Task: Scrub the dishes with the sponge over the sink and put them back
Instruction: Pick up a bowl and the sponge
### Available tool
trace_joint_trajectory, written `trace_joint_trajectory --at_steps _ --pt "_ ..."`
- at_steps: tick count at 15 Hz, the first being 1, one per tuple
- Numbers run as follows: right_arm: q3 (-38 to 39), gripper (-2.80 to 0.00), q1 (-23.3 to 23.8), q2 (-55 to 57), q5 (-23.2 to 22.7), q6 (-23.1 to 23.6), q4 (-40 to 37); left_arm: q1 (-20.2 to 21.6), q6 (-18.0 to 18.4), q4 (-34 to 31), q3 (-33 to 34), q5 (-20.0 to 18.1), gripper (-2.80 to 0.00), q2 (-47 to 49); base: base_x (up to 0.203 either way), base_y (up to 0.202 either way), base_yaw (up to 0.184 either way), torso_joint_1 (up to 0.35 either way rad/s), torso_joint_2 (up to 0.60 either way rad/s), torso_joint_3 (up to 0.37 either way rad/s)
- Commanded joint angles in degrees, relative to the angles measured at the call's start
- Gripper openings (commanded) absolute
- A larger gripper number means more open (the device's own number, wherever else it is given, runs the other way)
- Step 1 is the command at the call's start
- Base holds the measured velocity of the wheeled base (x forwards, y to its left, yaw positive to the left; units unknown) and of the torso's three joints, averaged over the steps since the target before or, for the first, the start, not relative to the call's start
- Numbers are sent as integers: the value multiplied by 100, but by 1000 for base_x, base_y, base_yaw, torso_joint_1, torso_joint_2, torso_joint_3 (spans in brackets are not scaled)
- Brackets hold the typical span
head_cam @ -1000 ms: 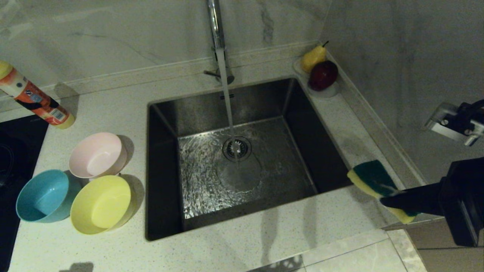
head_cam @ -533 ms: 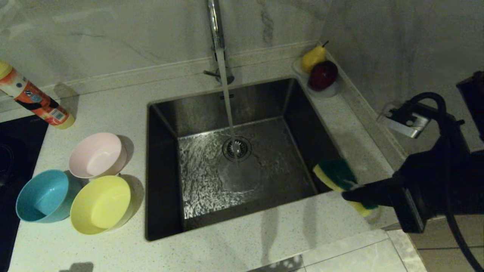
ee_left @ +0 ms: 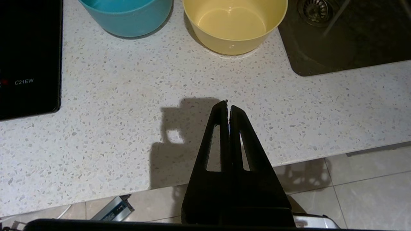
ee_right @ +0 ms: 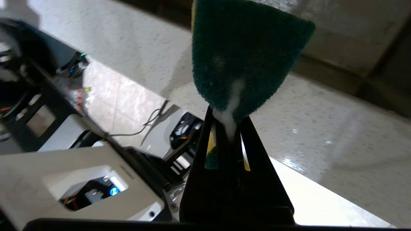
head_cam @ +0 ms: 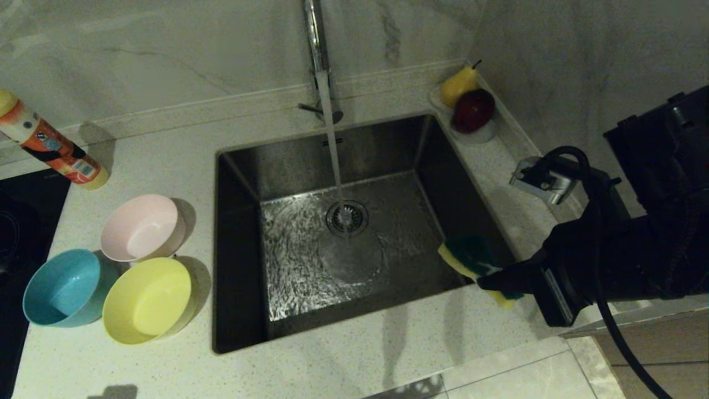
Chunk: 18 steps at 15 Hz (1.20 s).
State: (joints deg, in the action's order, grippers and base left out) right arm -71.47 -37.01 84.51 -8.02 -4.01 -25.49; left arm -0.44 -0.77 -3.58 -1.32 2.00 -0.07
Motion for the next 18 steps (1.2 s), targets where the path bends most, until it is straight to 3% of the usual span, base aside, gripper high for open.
trace_joint_trajectory --at_steps 1,12,16,18 --pt "2 -280 -96 84 -358 -3 -9 0 -2 -11 0 -7 -280 7 0 0 0 0 0 0" --pt "107 -280 -526 356 -543 -179 -149 1 -152 24 -188 180 -280 12 0 0 0 0 0 0" --pt "90 -280 -486 368 -563 -164 -105 1 -34 -49 -1786 855 -280 571 0 0 0 0 0 0" --pt "196 -280 -287 192 -886 -165 -100 -9 76 -220 -2638 1923 -280 1331 0 0 0 0 0 0"
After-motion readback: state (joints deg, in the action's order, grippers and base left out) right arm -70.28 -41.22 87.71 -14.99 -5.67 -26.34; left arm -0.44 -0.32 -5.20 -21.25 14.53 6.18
